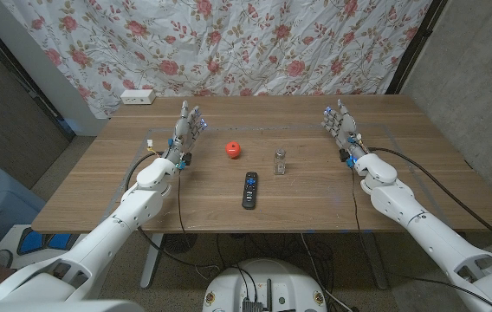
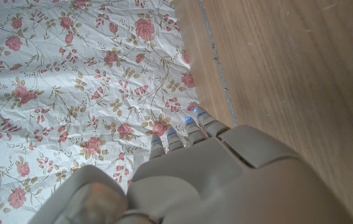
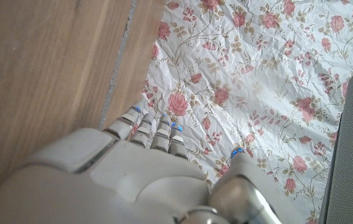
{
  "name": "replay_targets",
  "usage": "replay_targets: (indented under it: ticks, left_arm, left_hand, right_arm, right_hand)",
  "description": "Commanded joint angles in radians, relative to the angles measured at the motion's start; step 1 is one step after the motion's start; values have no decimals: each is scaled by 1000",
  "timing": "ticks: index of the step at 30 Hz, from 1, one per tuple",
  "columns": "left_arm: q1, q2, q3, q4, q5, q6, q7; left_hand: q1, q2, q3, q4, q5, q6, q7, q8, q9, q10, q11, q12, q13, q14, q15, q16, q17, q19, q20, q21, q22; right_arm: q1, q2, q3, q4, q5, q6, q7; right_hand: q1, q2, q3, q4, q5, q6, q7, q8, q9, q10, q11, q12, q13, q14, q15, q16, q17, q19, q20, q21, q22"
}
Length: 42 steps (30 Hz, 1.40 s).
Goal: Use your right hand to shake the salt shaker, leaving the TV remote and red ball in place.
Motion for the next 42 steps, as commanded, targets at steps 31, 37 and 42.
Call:
replay_targets:
  ticks: [31, 37, 42]
  left_arm:
    - [-1, -1, 0, 2, 0, -1, 0]
    - [-1, -1, 0, 2, 0, -1, 0]
    - [-1, -1, 0, 2, 0, -1, 0]
  left_hand:
    - [0, 101, 0, 7, 5, 0, -6, 5, 5, -3, -7, 8, 3, 0, -105, 5, 5, 10, -24, 4, 4]
    - [0, 101, 0, 7, 5, 0, -6, 4, 5, -2, -8, 8, 3, 0, -104, 5, 5, 10, -23, 4, 4]
    - [0, 101, 0, 7, 5, 0, -7, 4, 5, -3, -8, 8, 3, 0, -105, 5, 5, 9, -23, 4, 4]
  right_arm:
    - [-112, -28, -14, -114, -135, 84, -119]
    - [-122, -43, -22, -129, -146, 77, -109]
    - [-130, -51, -27, -135, -159, 85, -103]
  right_hand:
    - [71, -57, 13, -102, 0, -96, 1, -9, 3, -59, -35, -10, -1, -80, -11, -42, -39, -85, -1, -11, 1]
    - [72, -60, 12, -110, -2, -108, 6, -9, 4, -67, -42, -11, -2, -103, -10, -46, -41, -108, -3, -12, 2]
    - [72, -64, 10, -115, -3, -123, 10, -11, 4, -79, -48, -13, -2, -112, -16, -44, -43, -118, -6, -10, 2]
